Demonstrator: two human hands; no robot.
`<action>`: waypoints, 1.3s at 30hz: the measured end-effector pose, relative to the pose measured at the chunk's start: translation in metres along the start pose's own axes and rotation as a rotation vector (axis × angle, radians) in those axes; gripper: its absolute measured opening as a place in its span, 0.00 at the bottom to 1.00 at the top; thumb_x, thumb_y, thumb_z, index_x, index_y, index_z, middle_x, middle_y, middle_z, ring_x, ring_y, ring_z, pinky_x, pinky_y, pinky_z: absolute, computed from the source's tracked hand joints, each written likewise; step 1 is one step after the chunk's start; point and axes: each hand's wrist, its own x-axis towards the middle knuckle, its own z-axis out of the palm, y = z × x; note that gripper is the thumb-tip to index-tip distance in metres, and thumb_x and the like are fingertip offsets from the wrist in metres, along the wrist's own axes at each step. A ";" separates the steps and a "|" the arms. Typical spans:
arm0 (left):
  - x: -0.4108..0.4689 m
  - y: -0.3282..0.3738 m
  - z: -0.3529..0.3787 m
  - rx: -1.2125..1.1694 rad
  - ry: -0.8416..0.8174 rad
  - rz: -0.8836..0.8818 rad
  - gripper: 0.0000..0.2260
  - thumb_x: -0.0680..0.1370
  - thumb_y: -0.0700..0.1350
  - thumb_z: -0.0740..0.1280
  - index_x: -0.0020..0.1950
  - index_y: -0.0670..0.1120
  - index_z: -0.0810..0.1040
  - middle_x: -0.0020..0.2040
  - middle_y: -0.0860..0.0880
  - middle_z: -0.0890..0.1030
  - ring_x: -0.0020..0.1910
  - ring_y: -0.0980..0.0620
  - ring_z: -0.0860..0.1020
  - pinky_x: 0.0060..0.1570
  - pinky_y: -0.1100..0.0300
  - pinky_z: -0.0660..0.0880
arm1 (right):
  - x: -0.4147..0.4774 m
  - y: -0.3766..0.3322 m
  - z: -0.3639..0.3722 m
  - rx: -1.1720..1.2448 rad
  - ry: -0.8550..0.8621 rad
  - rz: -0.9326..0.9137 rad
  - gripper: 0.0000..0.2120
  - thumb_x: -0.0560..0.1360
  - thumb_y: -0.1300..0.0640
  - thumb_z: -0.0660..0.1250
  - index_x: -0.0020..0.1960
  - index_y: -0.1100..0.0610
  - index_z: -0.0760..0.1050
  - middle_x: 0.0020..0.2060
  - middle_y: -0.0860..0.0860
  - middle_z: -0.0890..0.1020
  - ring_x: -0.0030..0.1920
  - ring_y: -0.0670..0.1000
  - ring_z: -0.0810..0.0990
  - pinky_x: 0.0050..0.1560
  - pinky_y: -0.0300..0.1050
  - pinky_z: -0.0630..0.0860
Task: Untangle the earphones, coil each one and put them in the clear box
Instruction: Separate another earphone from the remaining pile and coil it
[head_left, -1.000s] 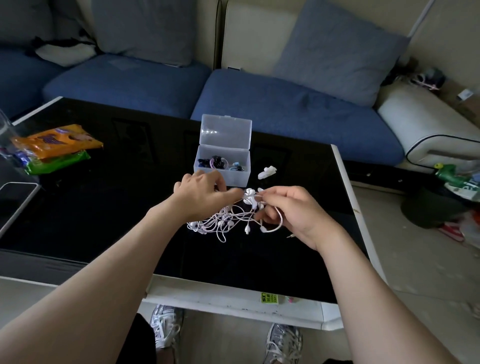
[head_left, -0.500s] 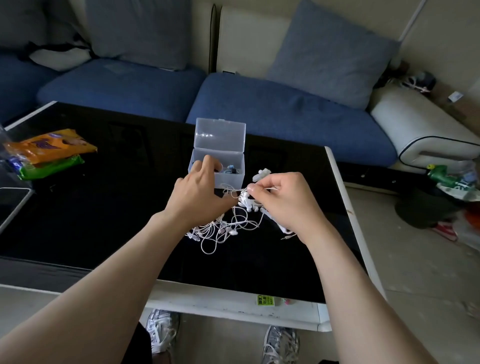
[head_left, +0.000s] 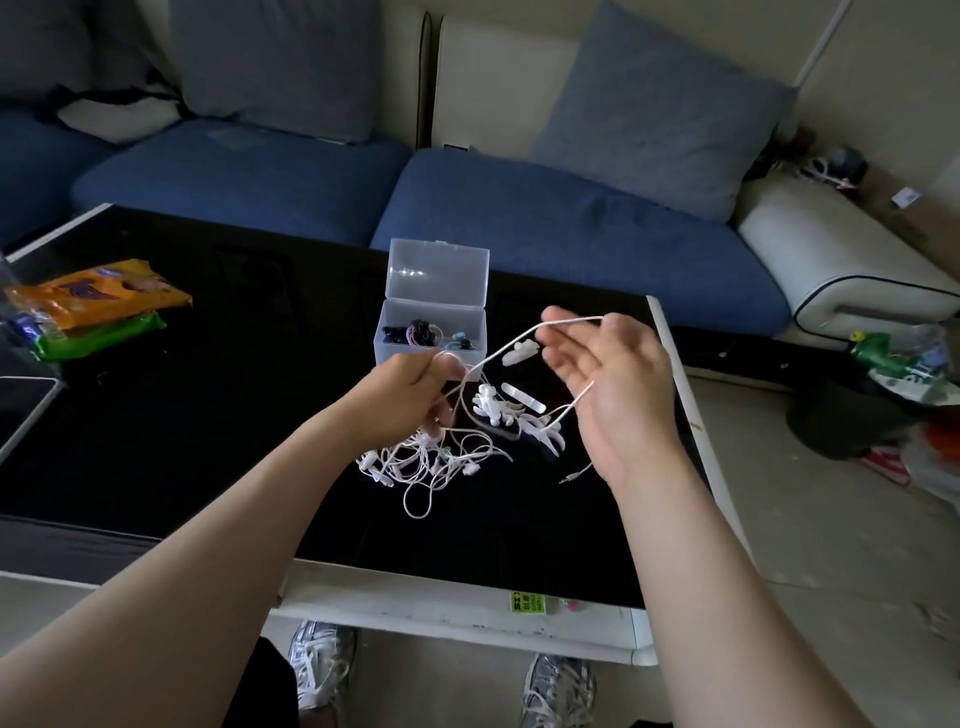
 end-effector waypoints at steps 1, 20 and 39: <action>0.002 -0.004 -0.001 0.051 0.051 -0.039 0.18 0.89 0.56 0.53 0.56 0.53 0.80 0.39 0.45 0.85 0.38 0.48 0.84 0.46 0.53 0.80 | 0.001 -0.004 -0.001 0.134 0.057 0.019 0.09 0.90 0.58 0.52 0.56 0.58 0.70 0.48 0.60 0.89 0.50 0.58 0.89 0.52 0.48 0.85; 0.006 -0.013 0.001 0.380 0.329 -0.145 0.19 0.83 0.61 0.60 0.38 0.52 0.73 0.51 0.46 0.76 0.59 0.45 0.70 0.55 0.45 0.65 | -0.014 0.019 -0.013 -1.395 -0.274 0.178 0.14 0.76 0.42 0.69 0.38 0.50 0.82 0.37 0.48 0.83 0.42 0.53 0.82 0.43 0.49 0.78; 0.005 0.001 -0.001 0.050 0.097 -0.015 0.20 0.85 0.57 0.61 0.41 0.48 0.83 0.33 0.53 0.76 0.32 0.53 0.72 0.36 0.57 0.69 | -0.009 0.052 0.003 -1.346 -0.182 -0.619 0.05 0.83 0.47 0.68 0.50 0.46 0.80 0.50 0.45 0.78 0.54 0.53 0.72 0.52 0.53 0.64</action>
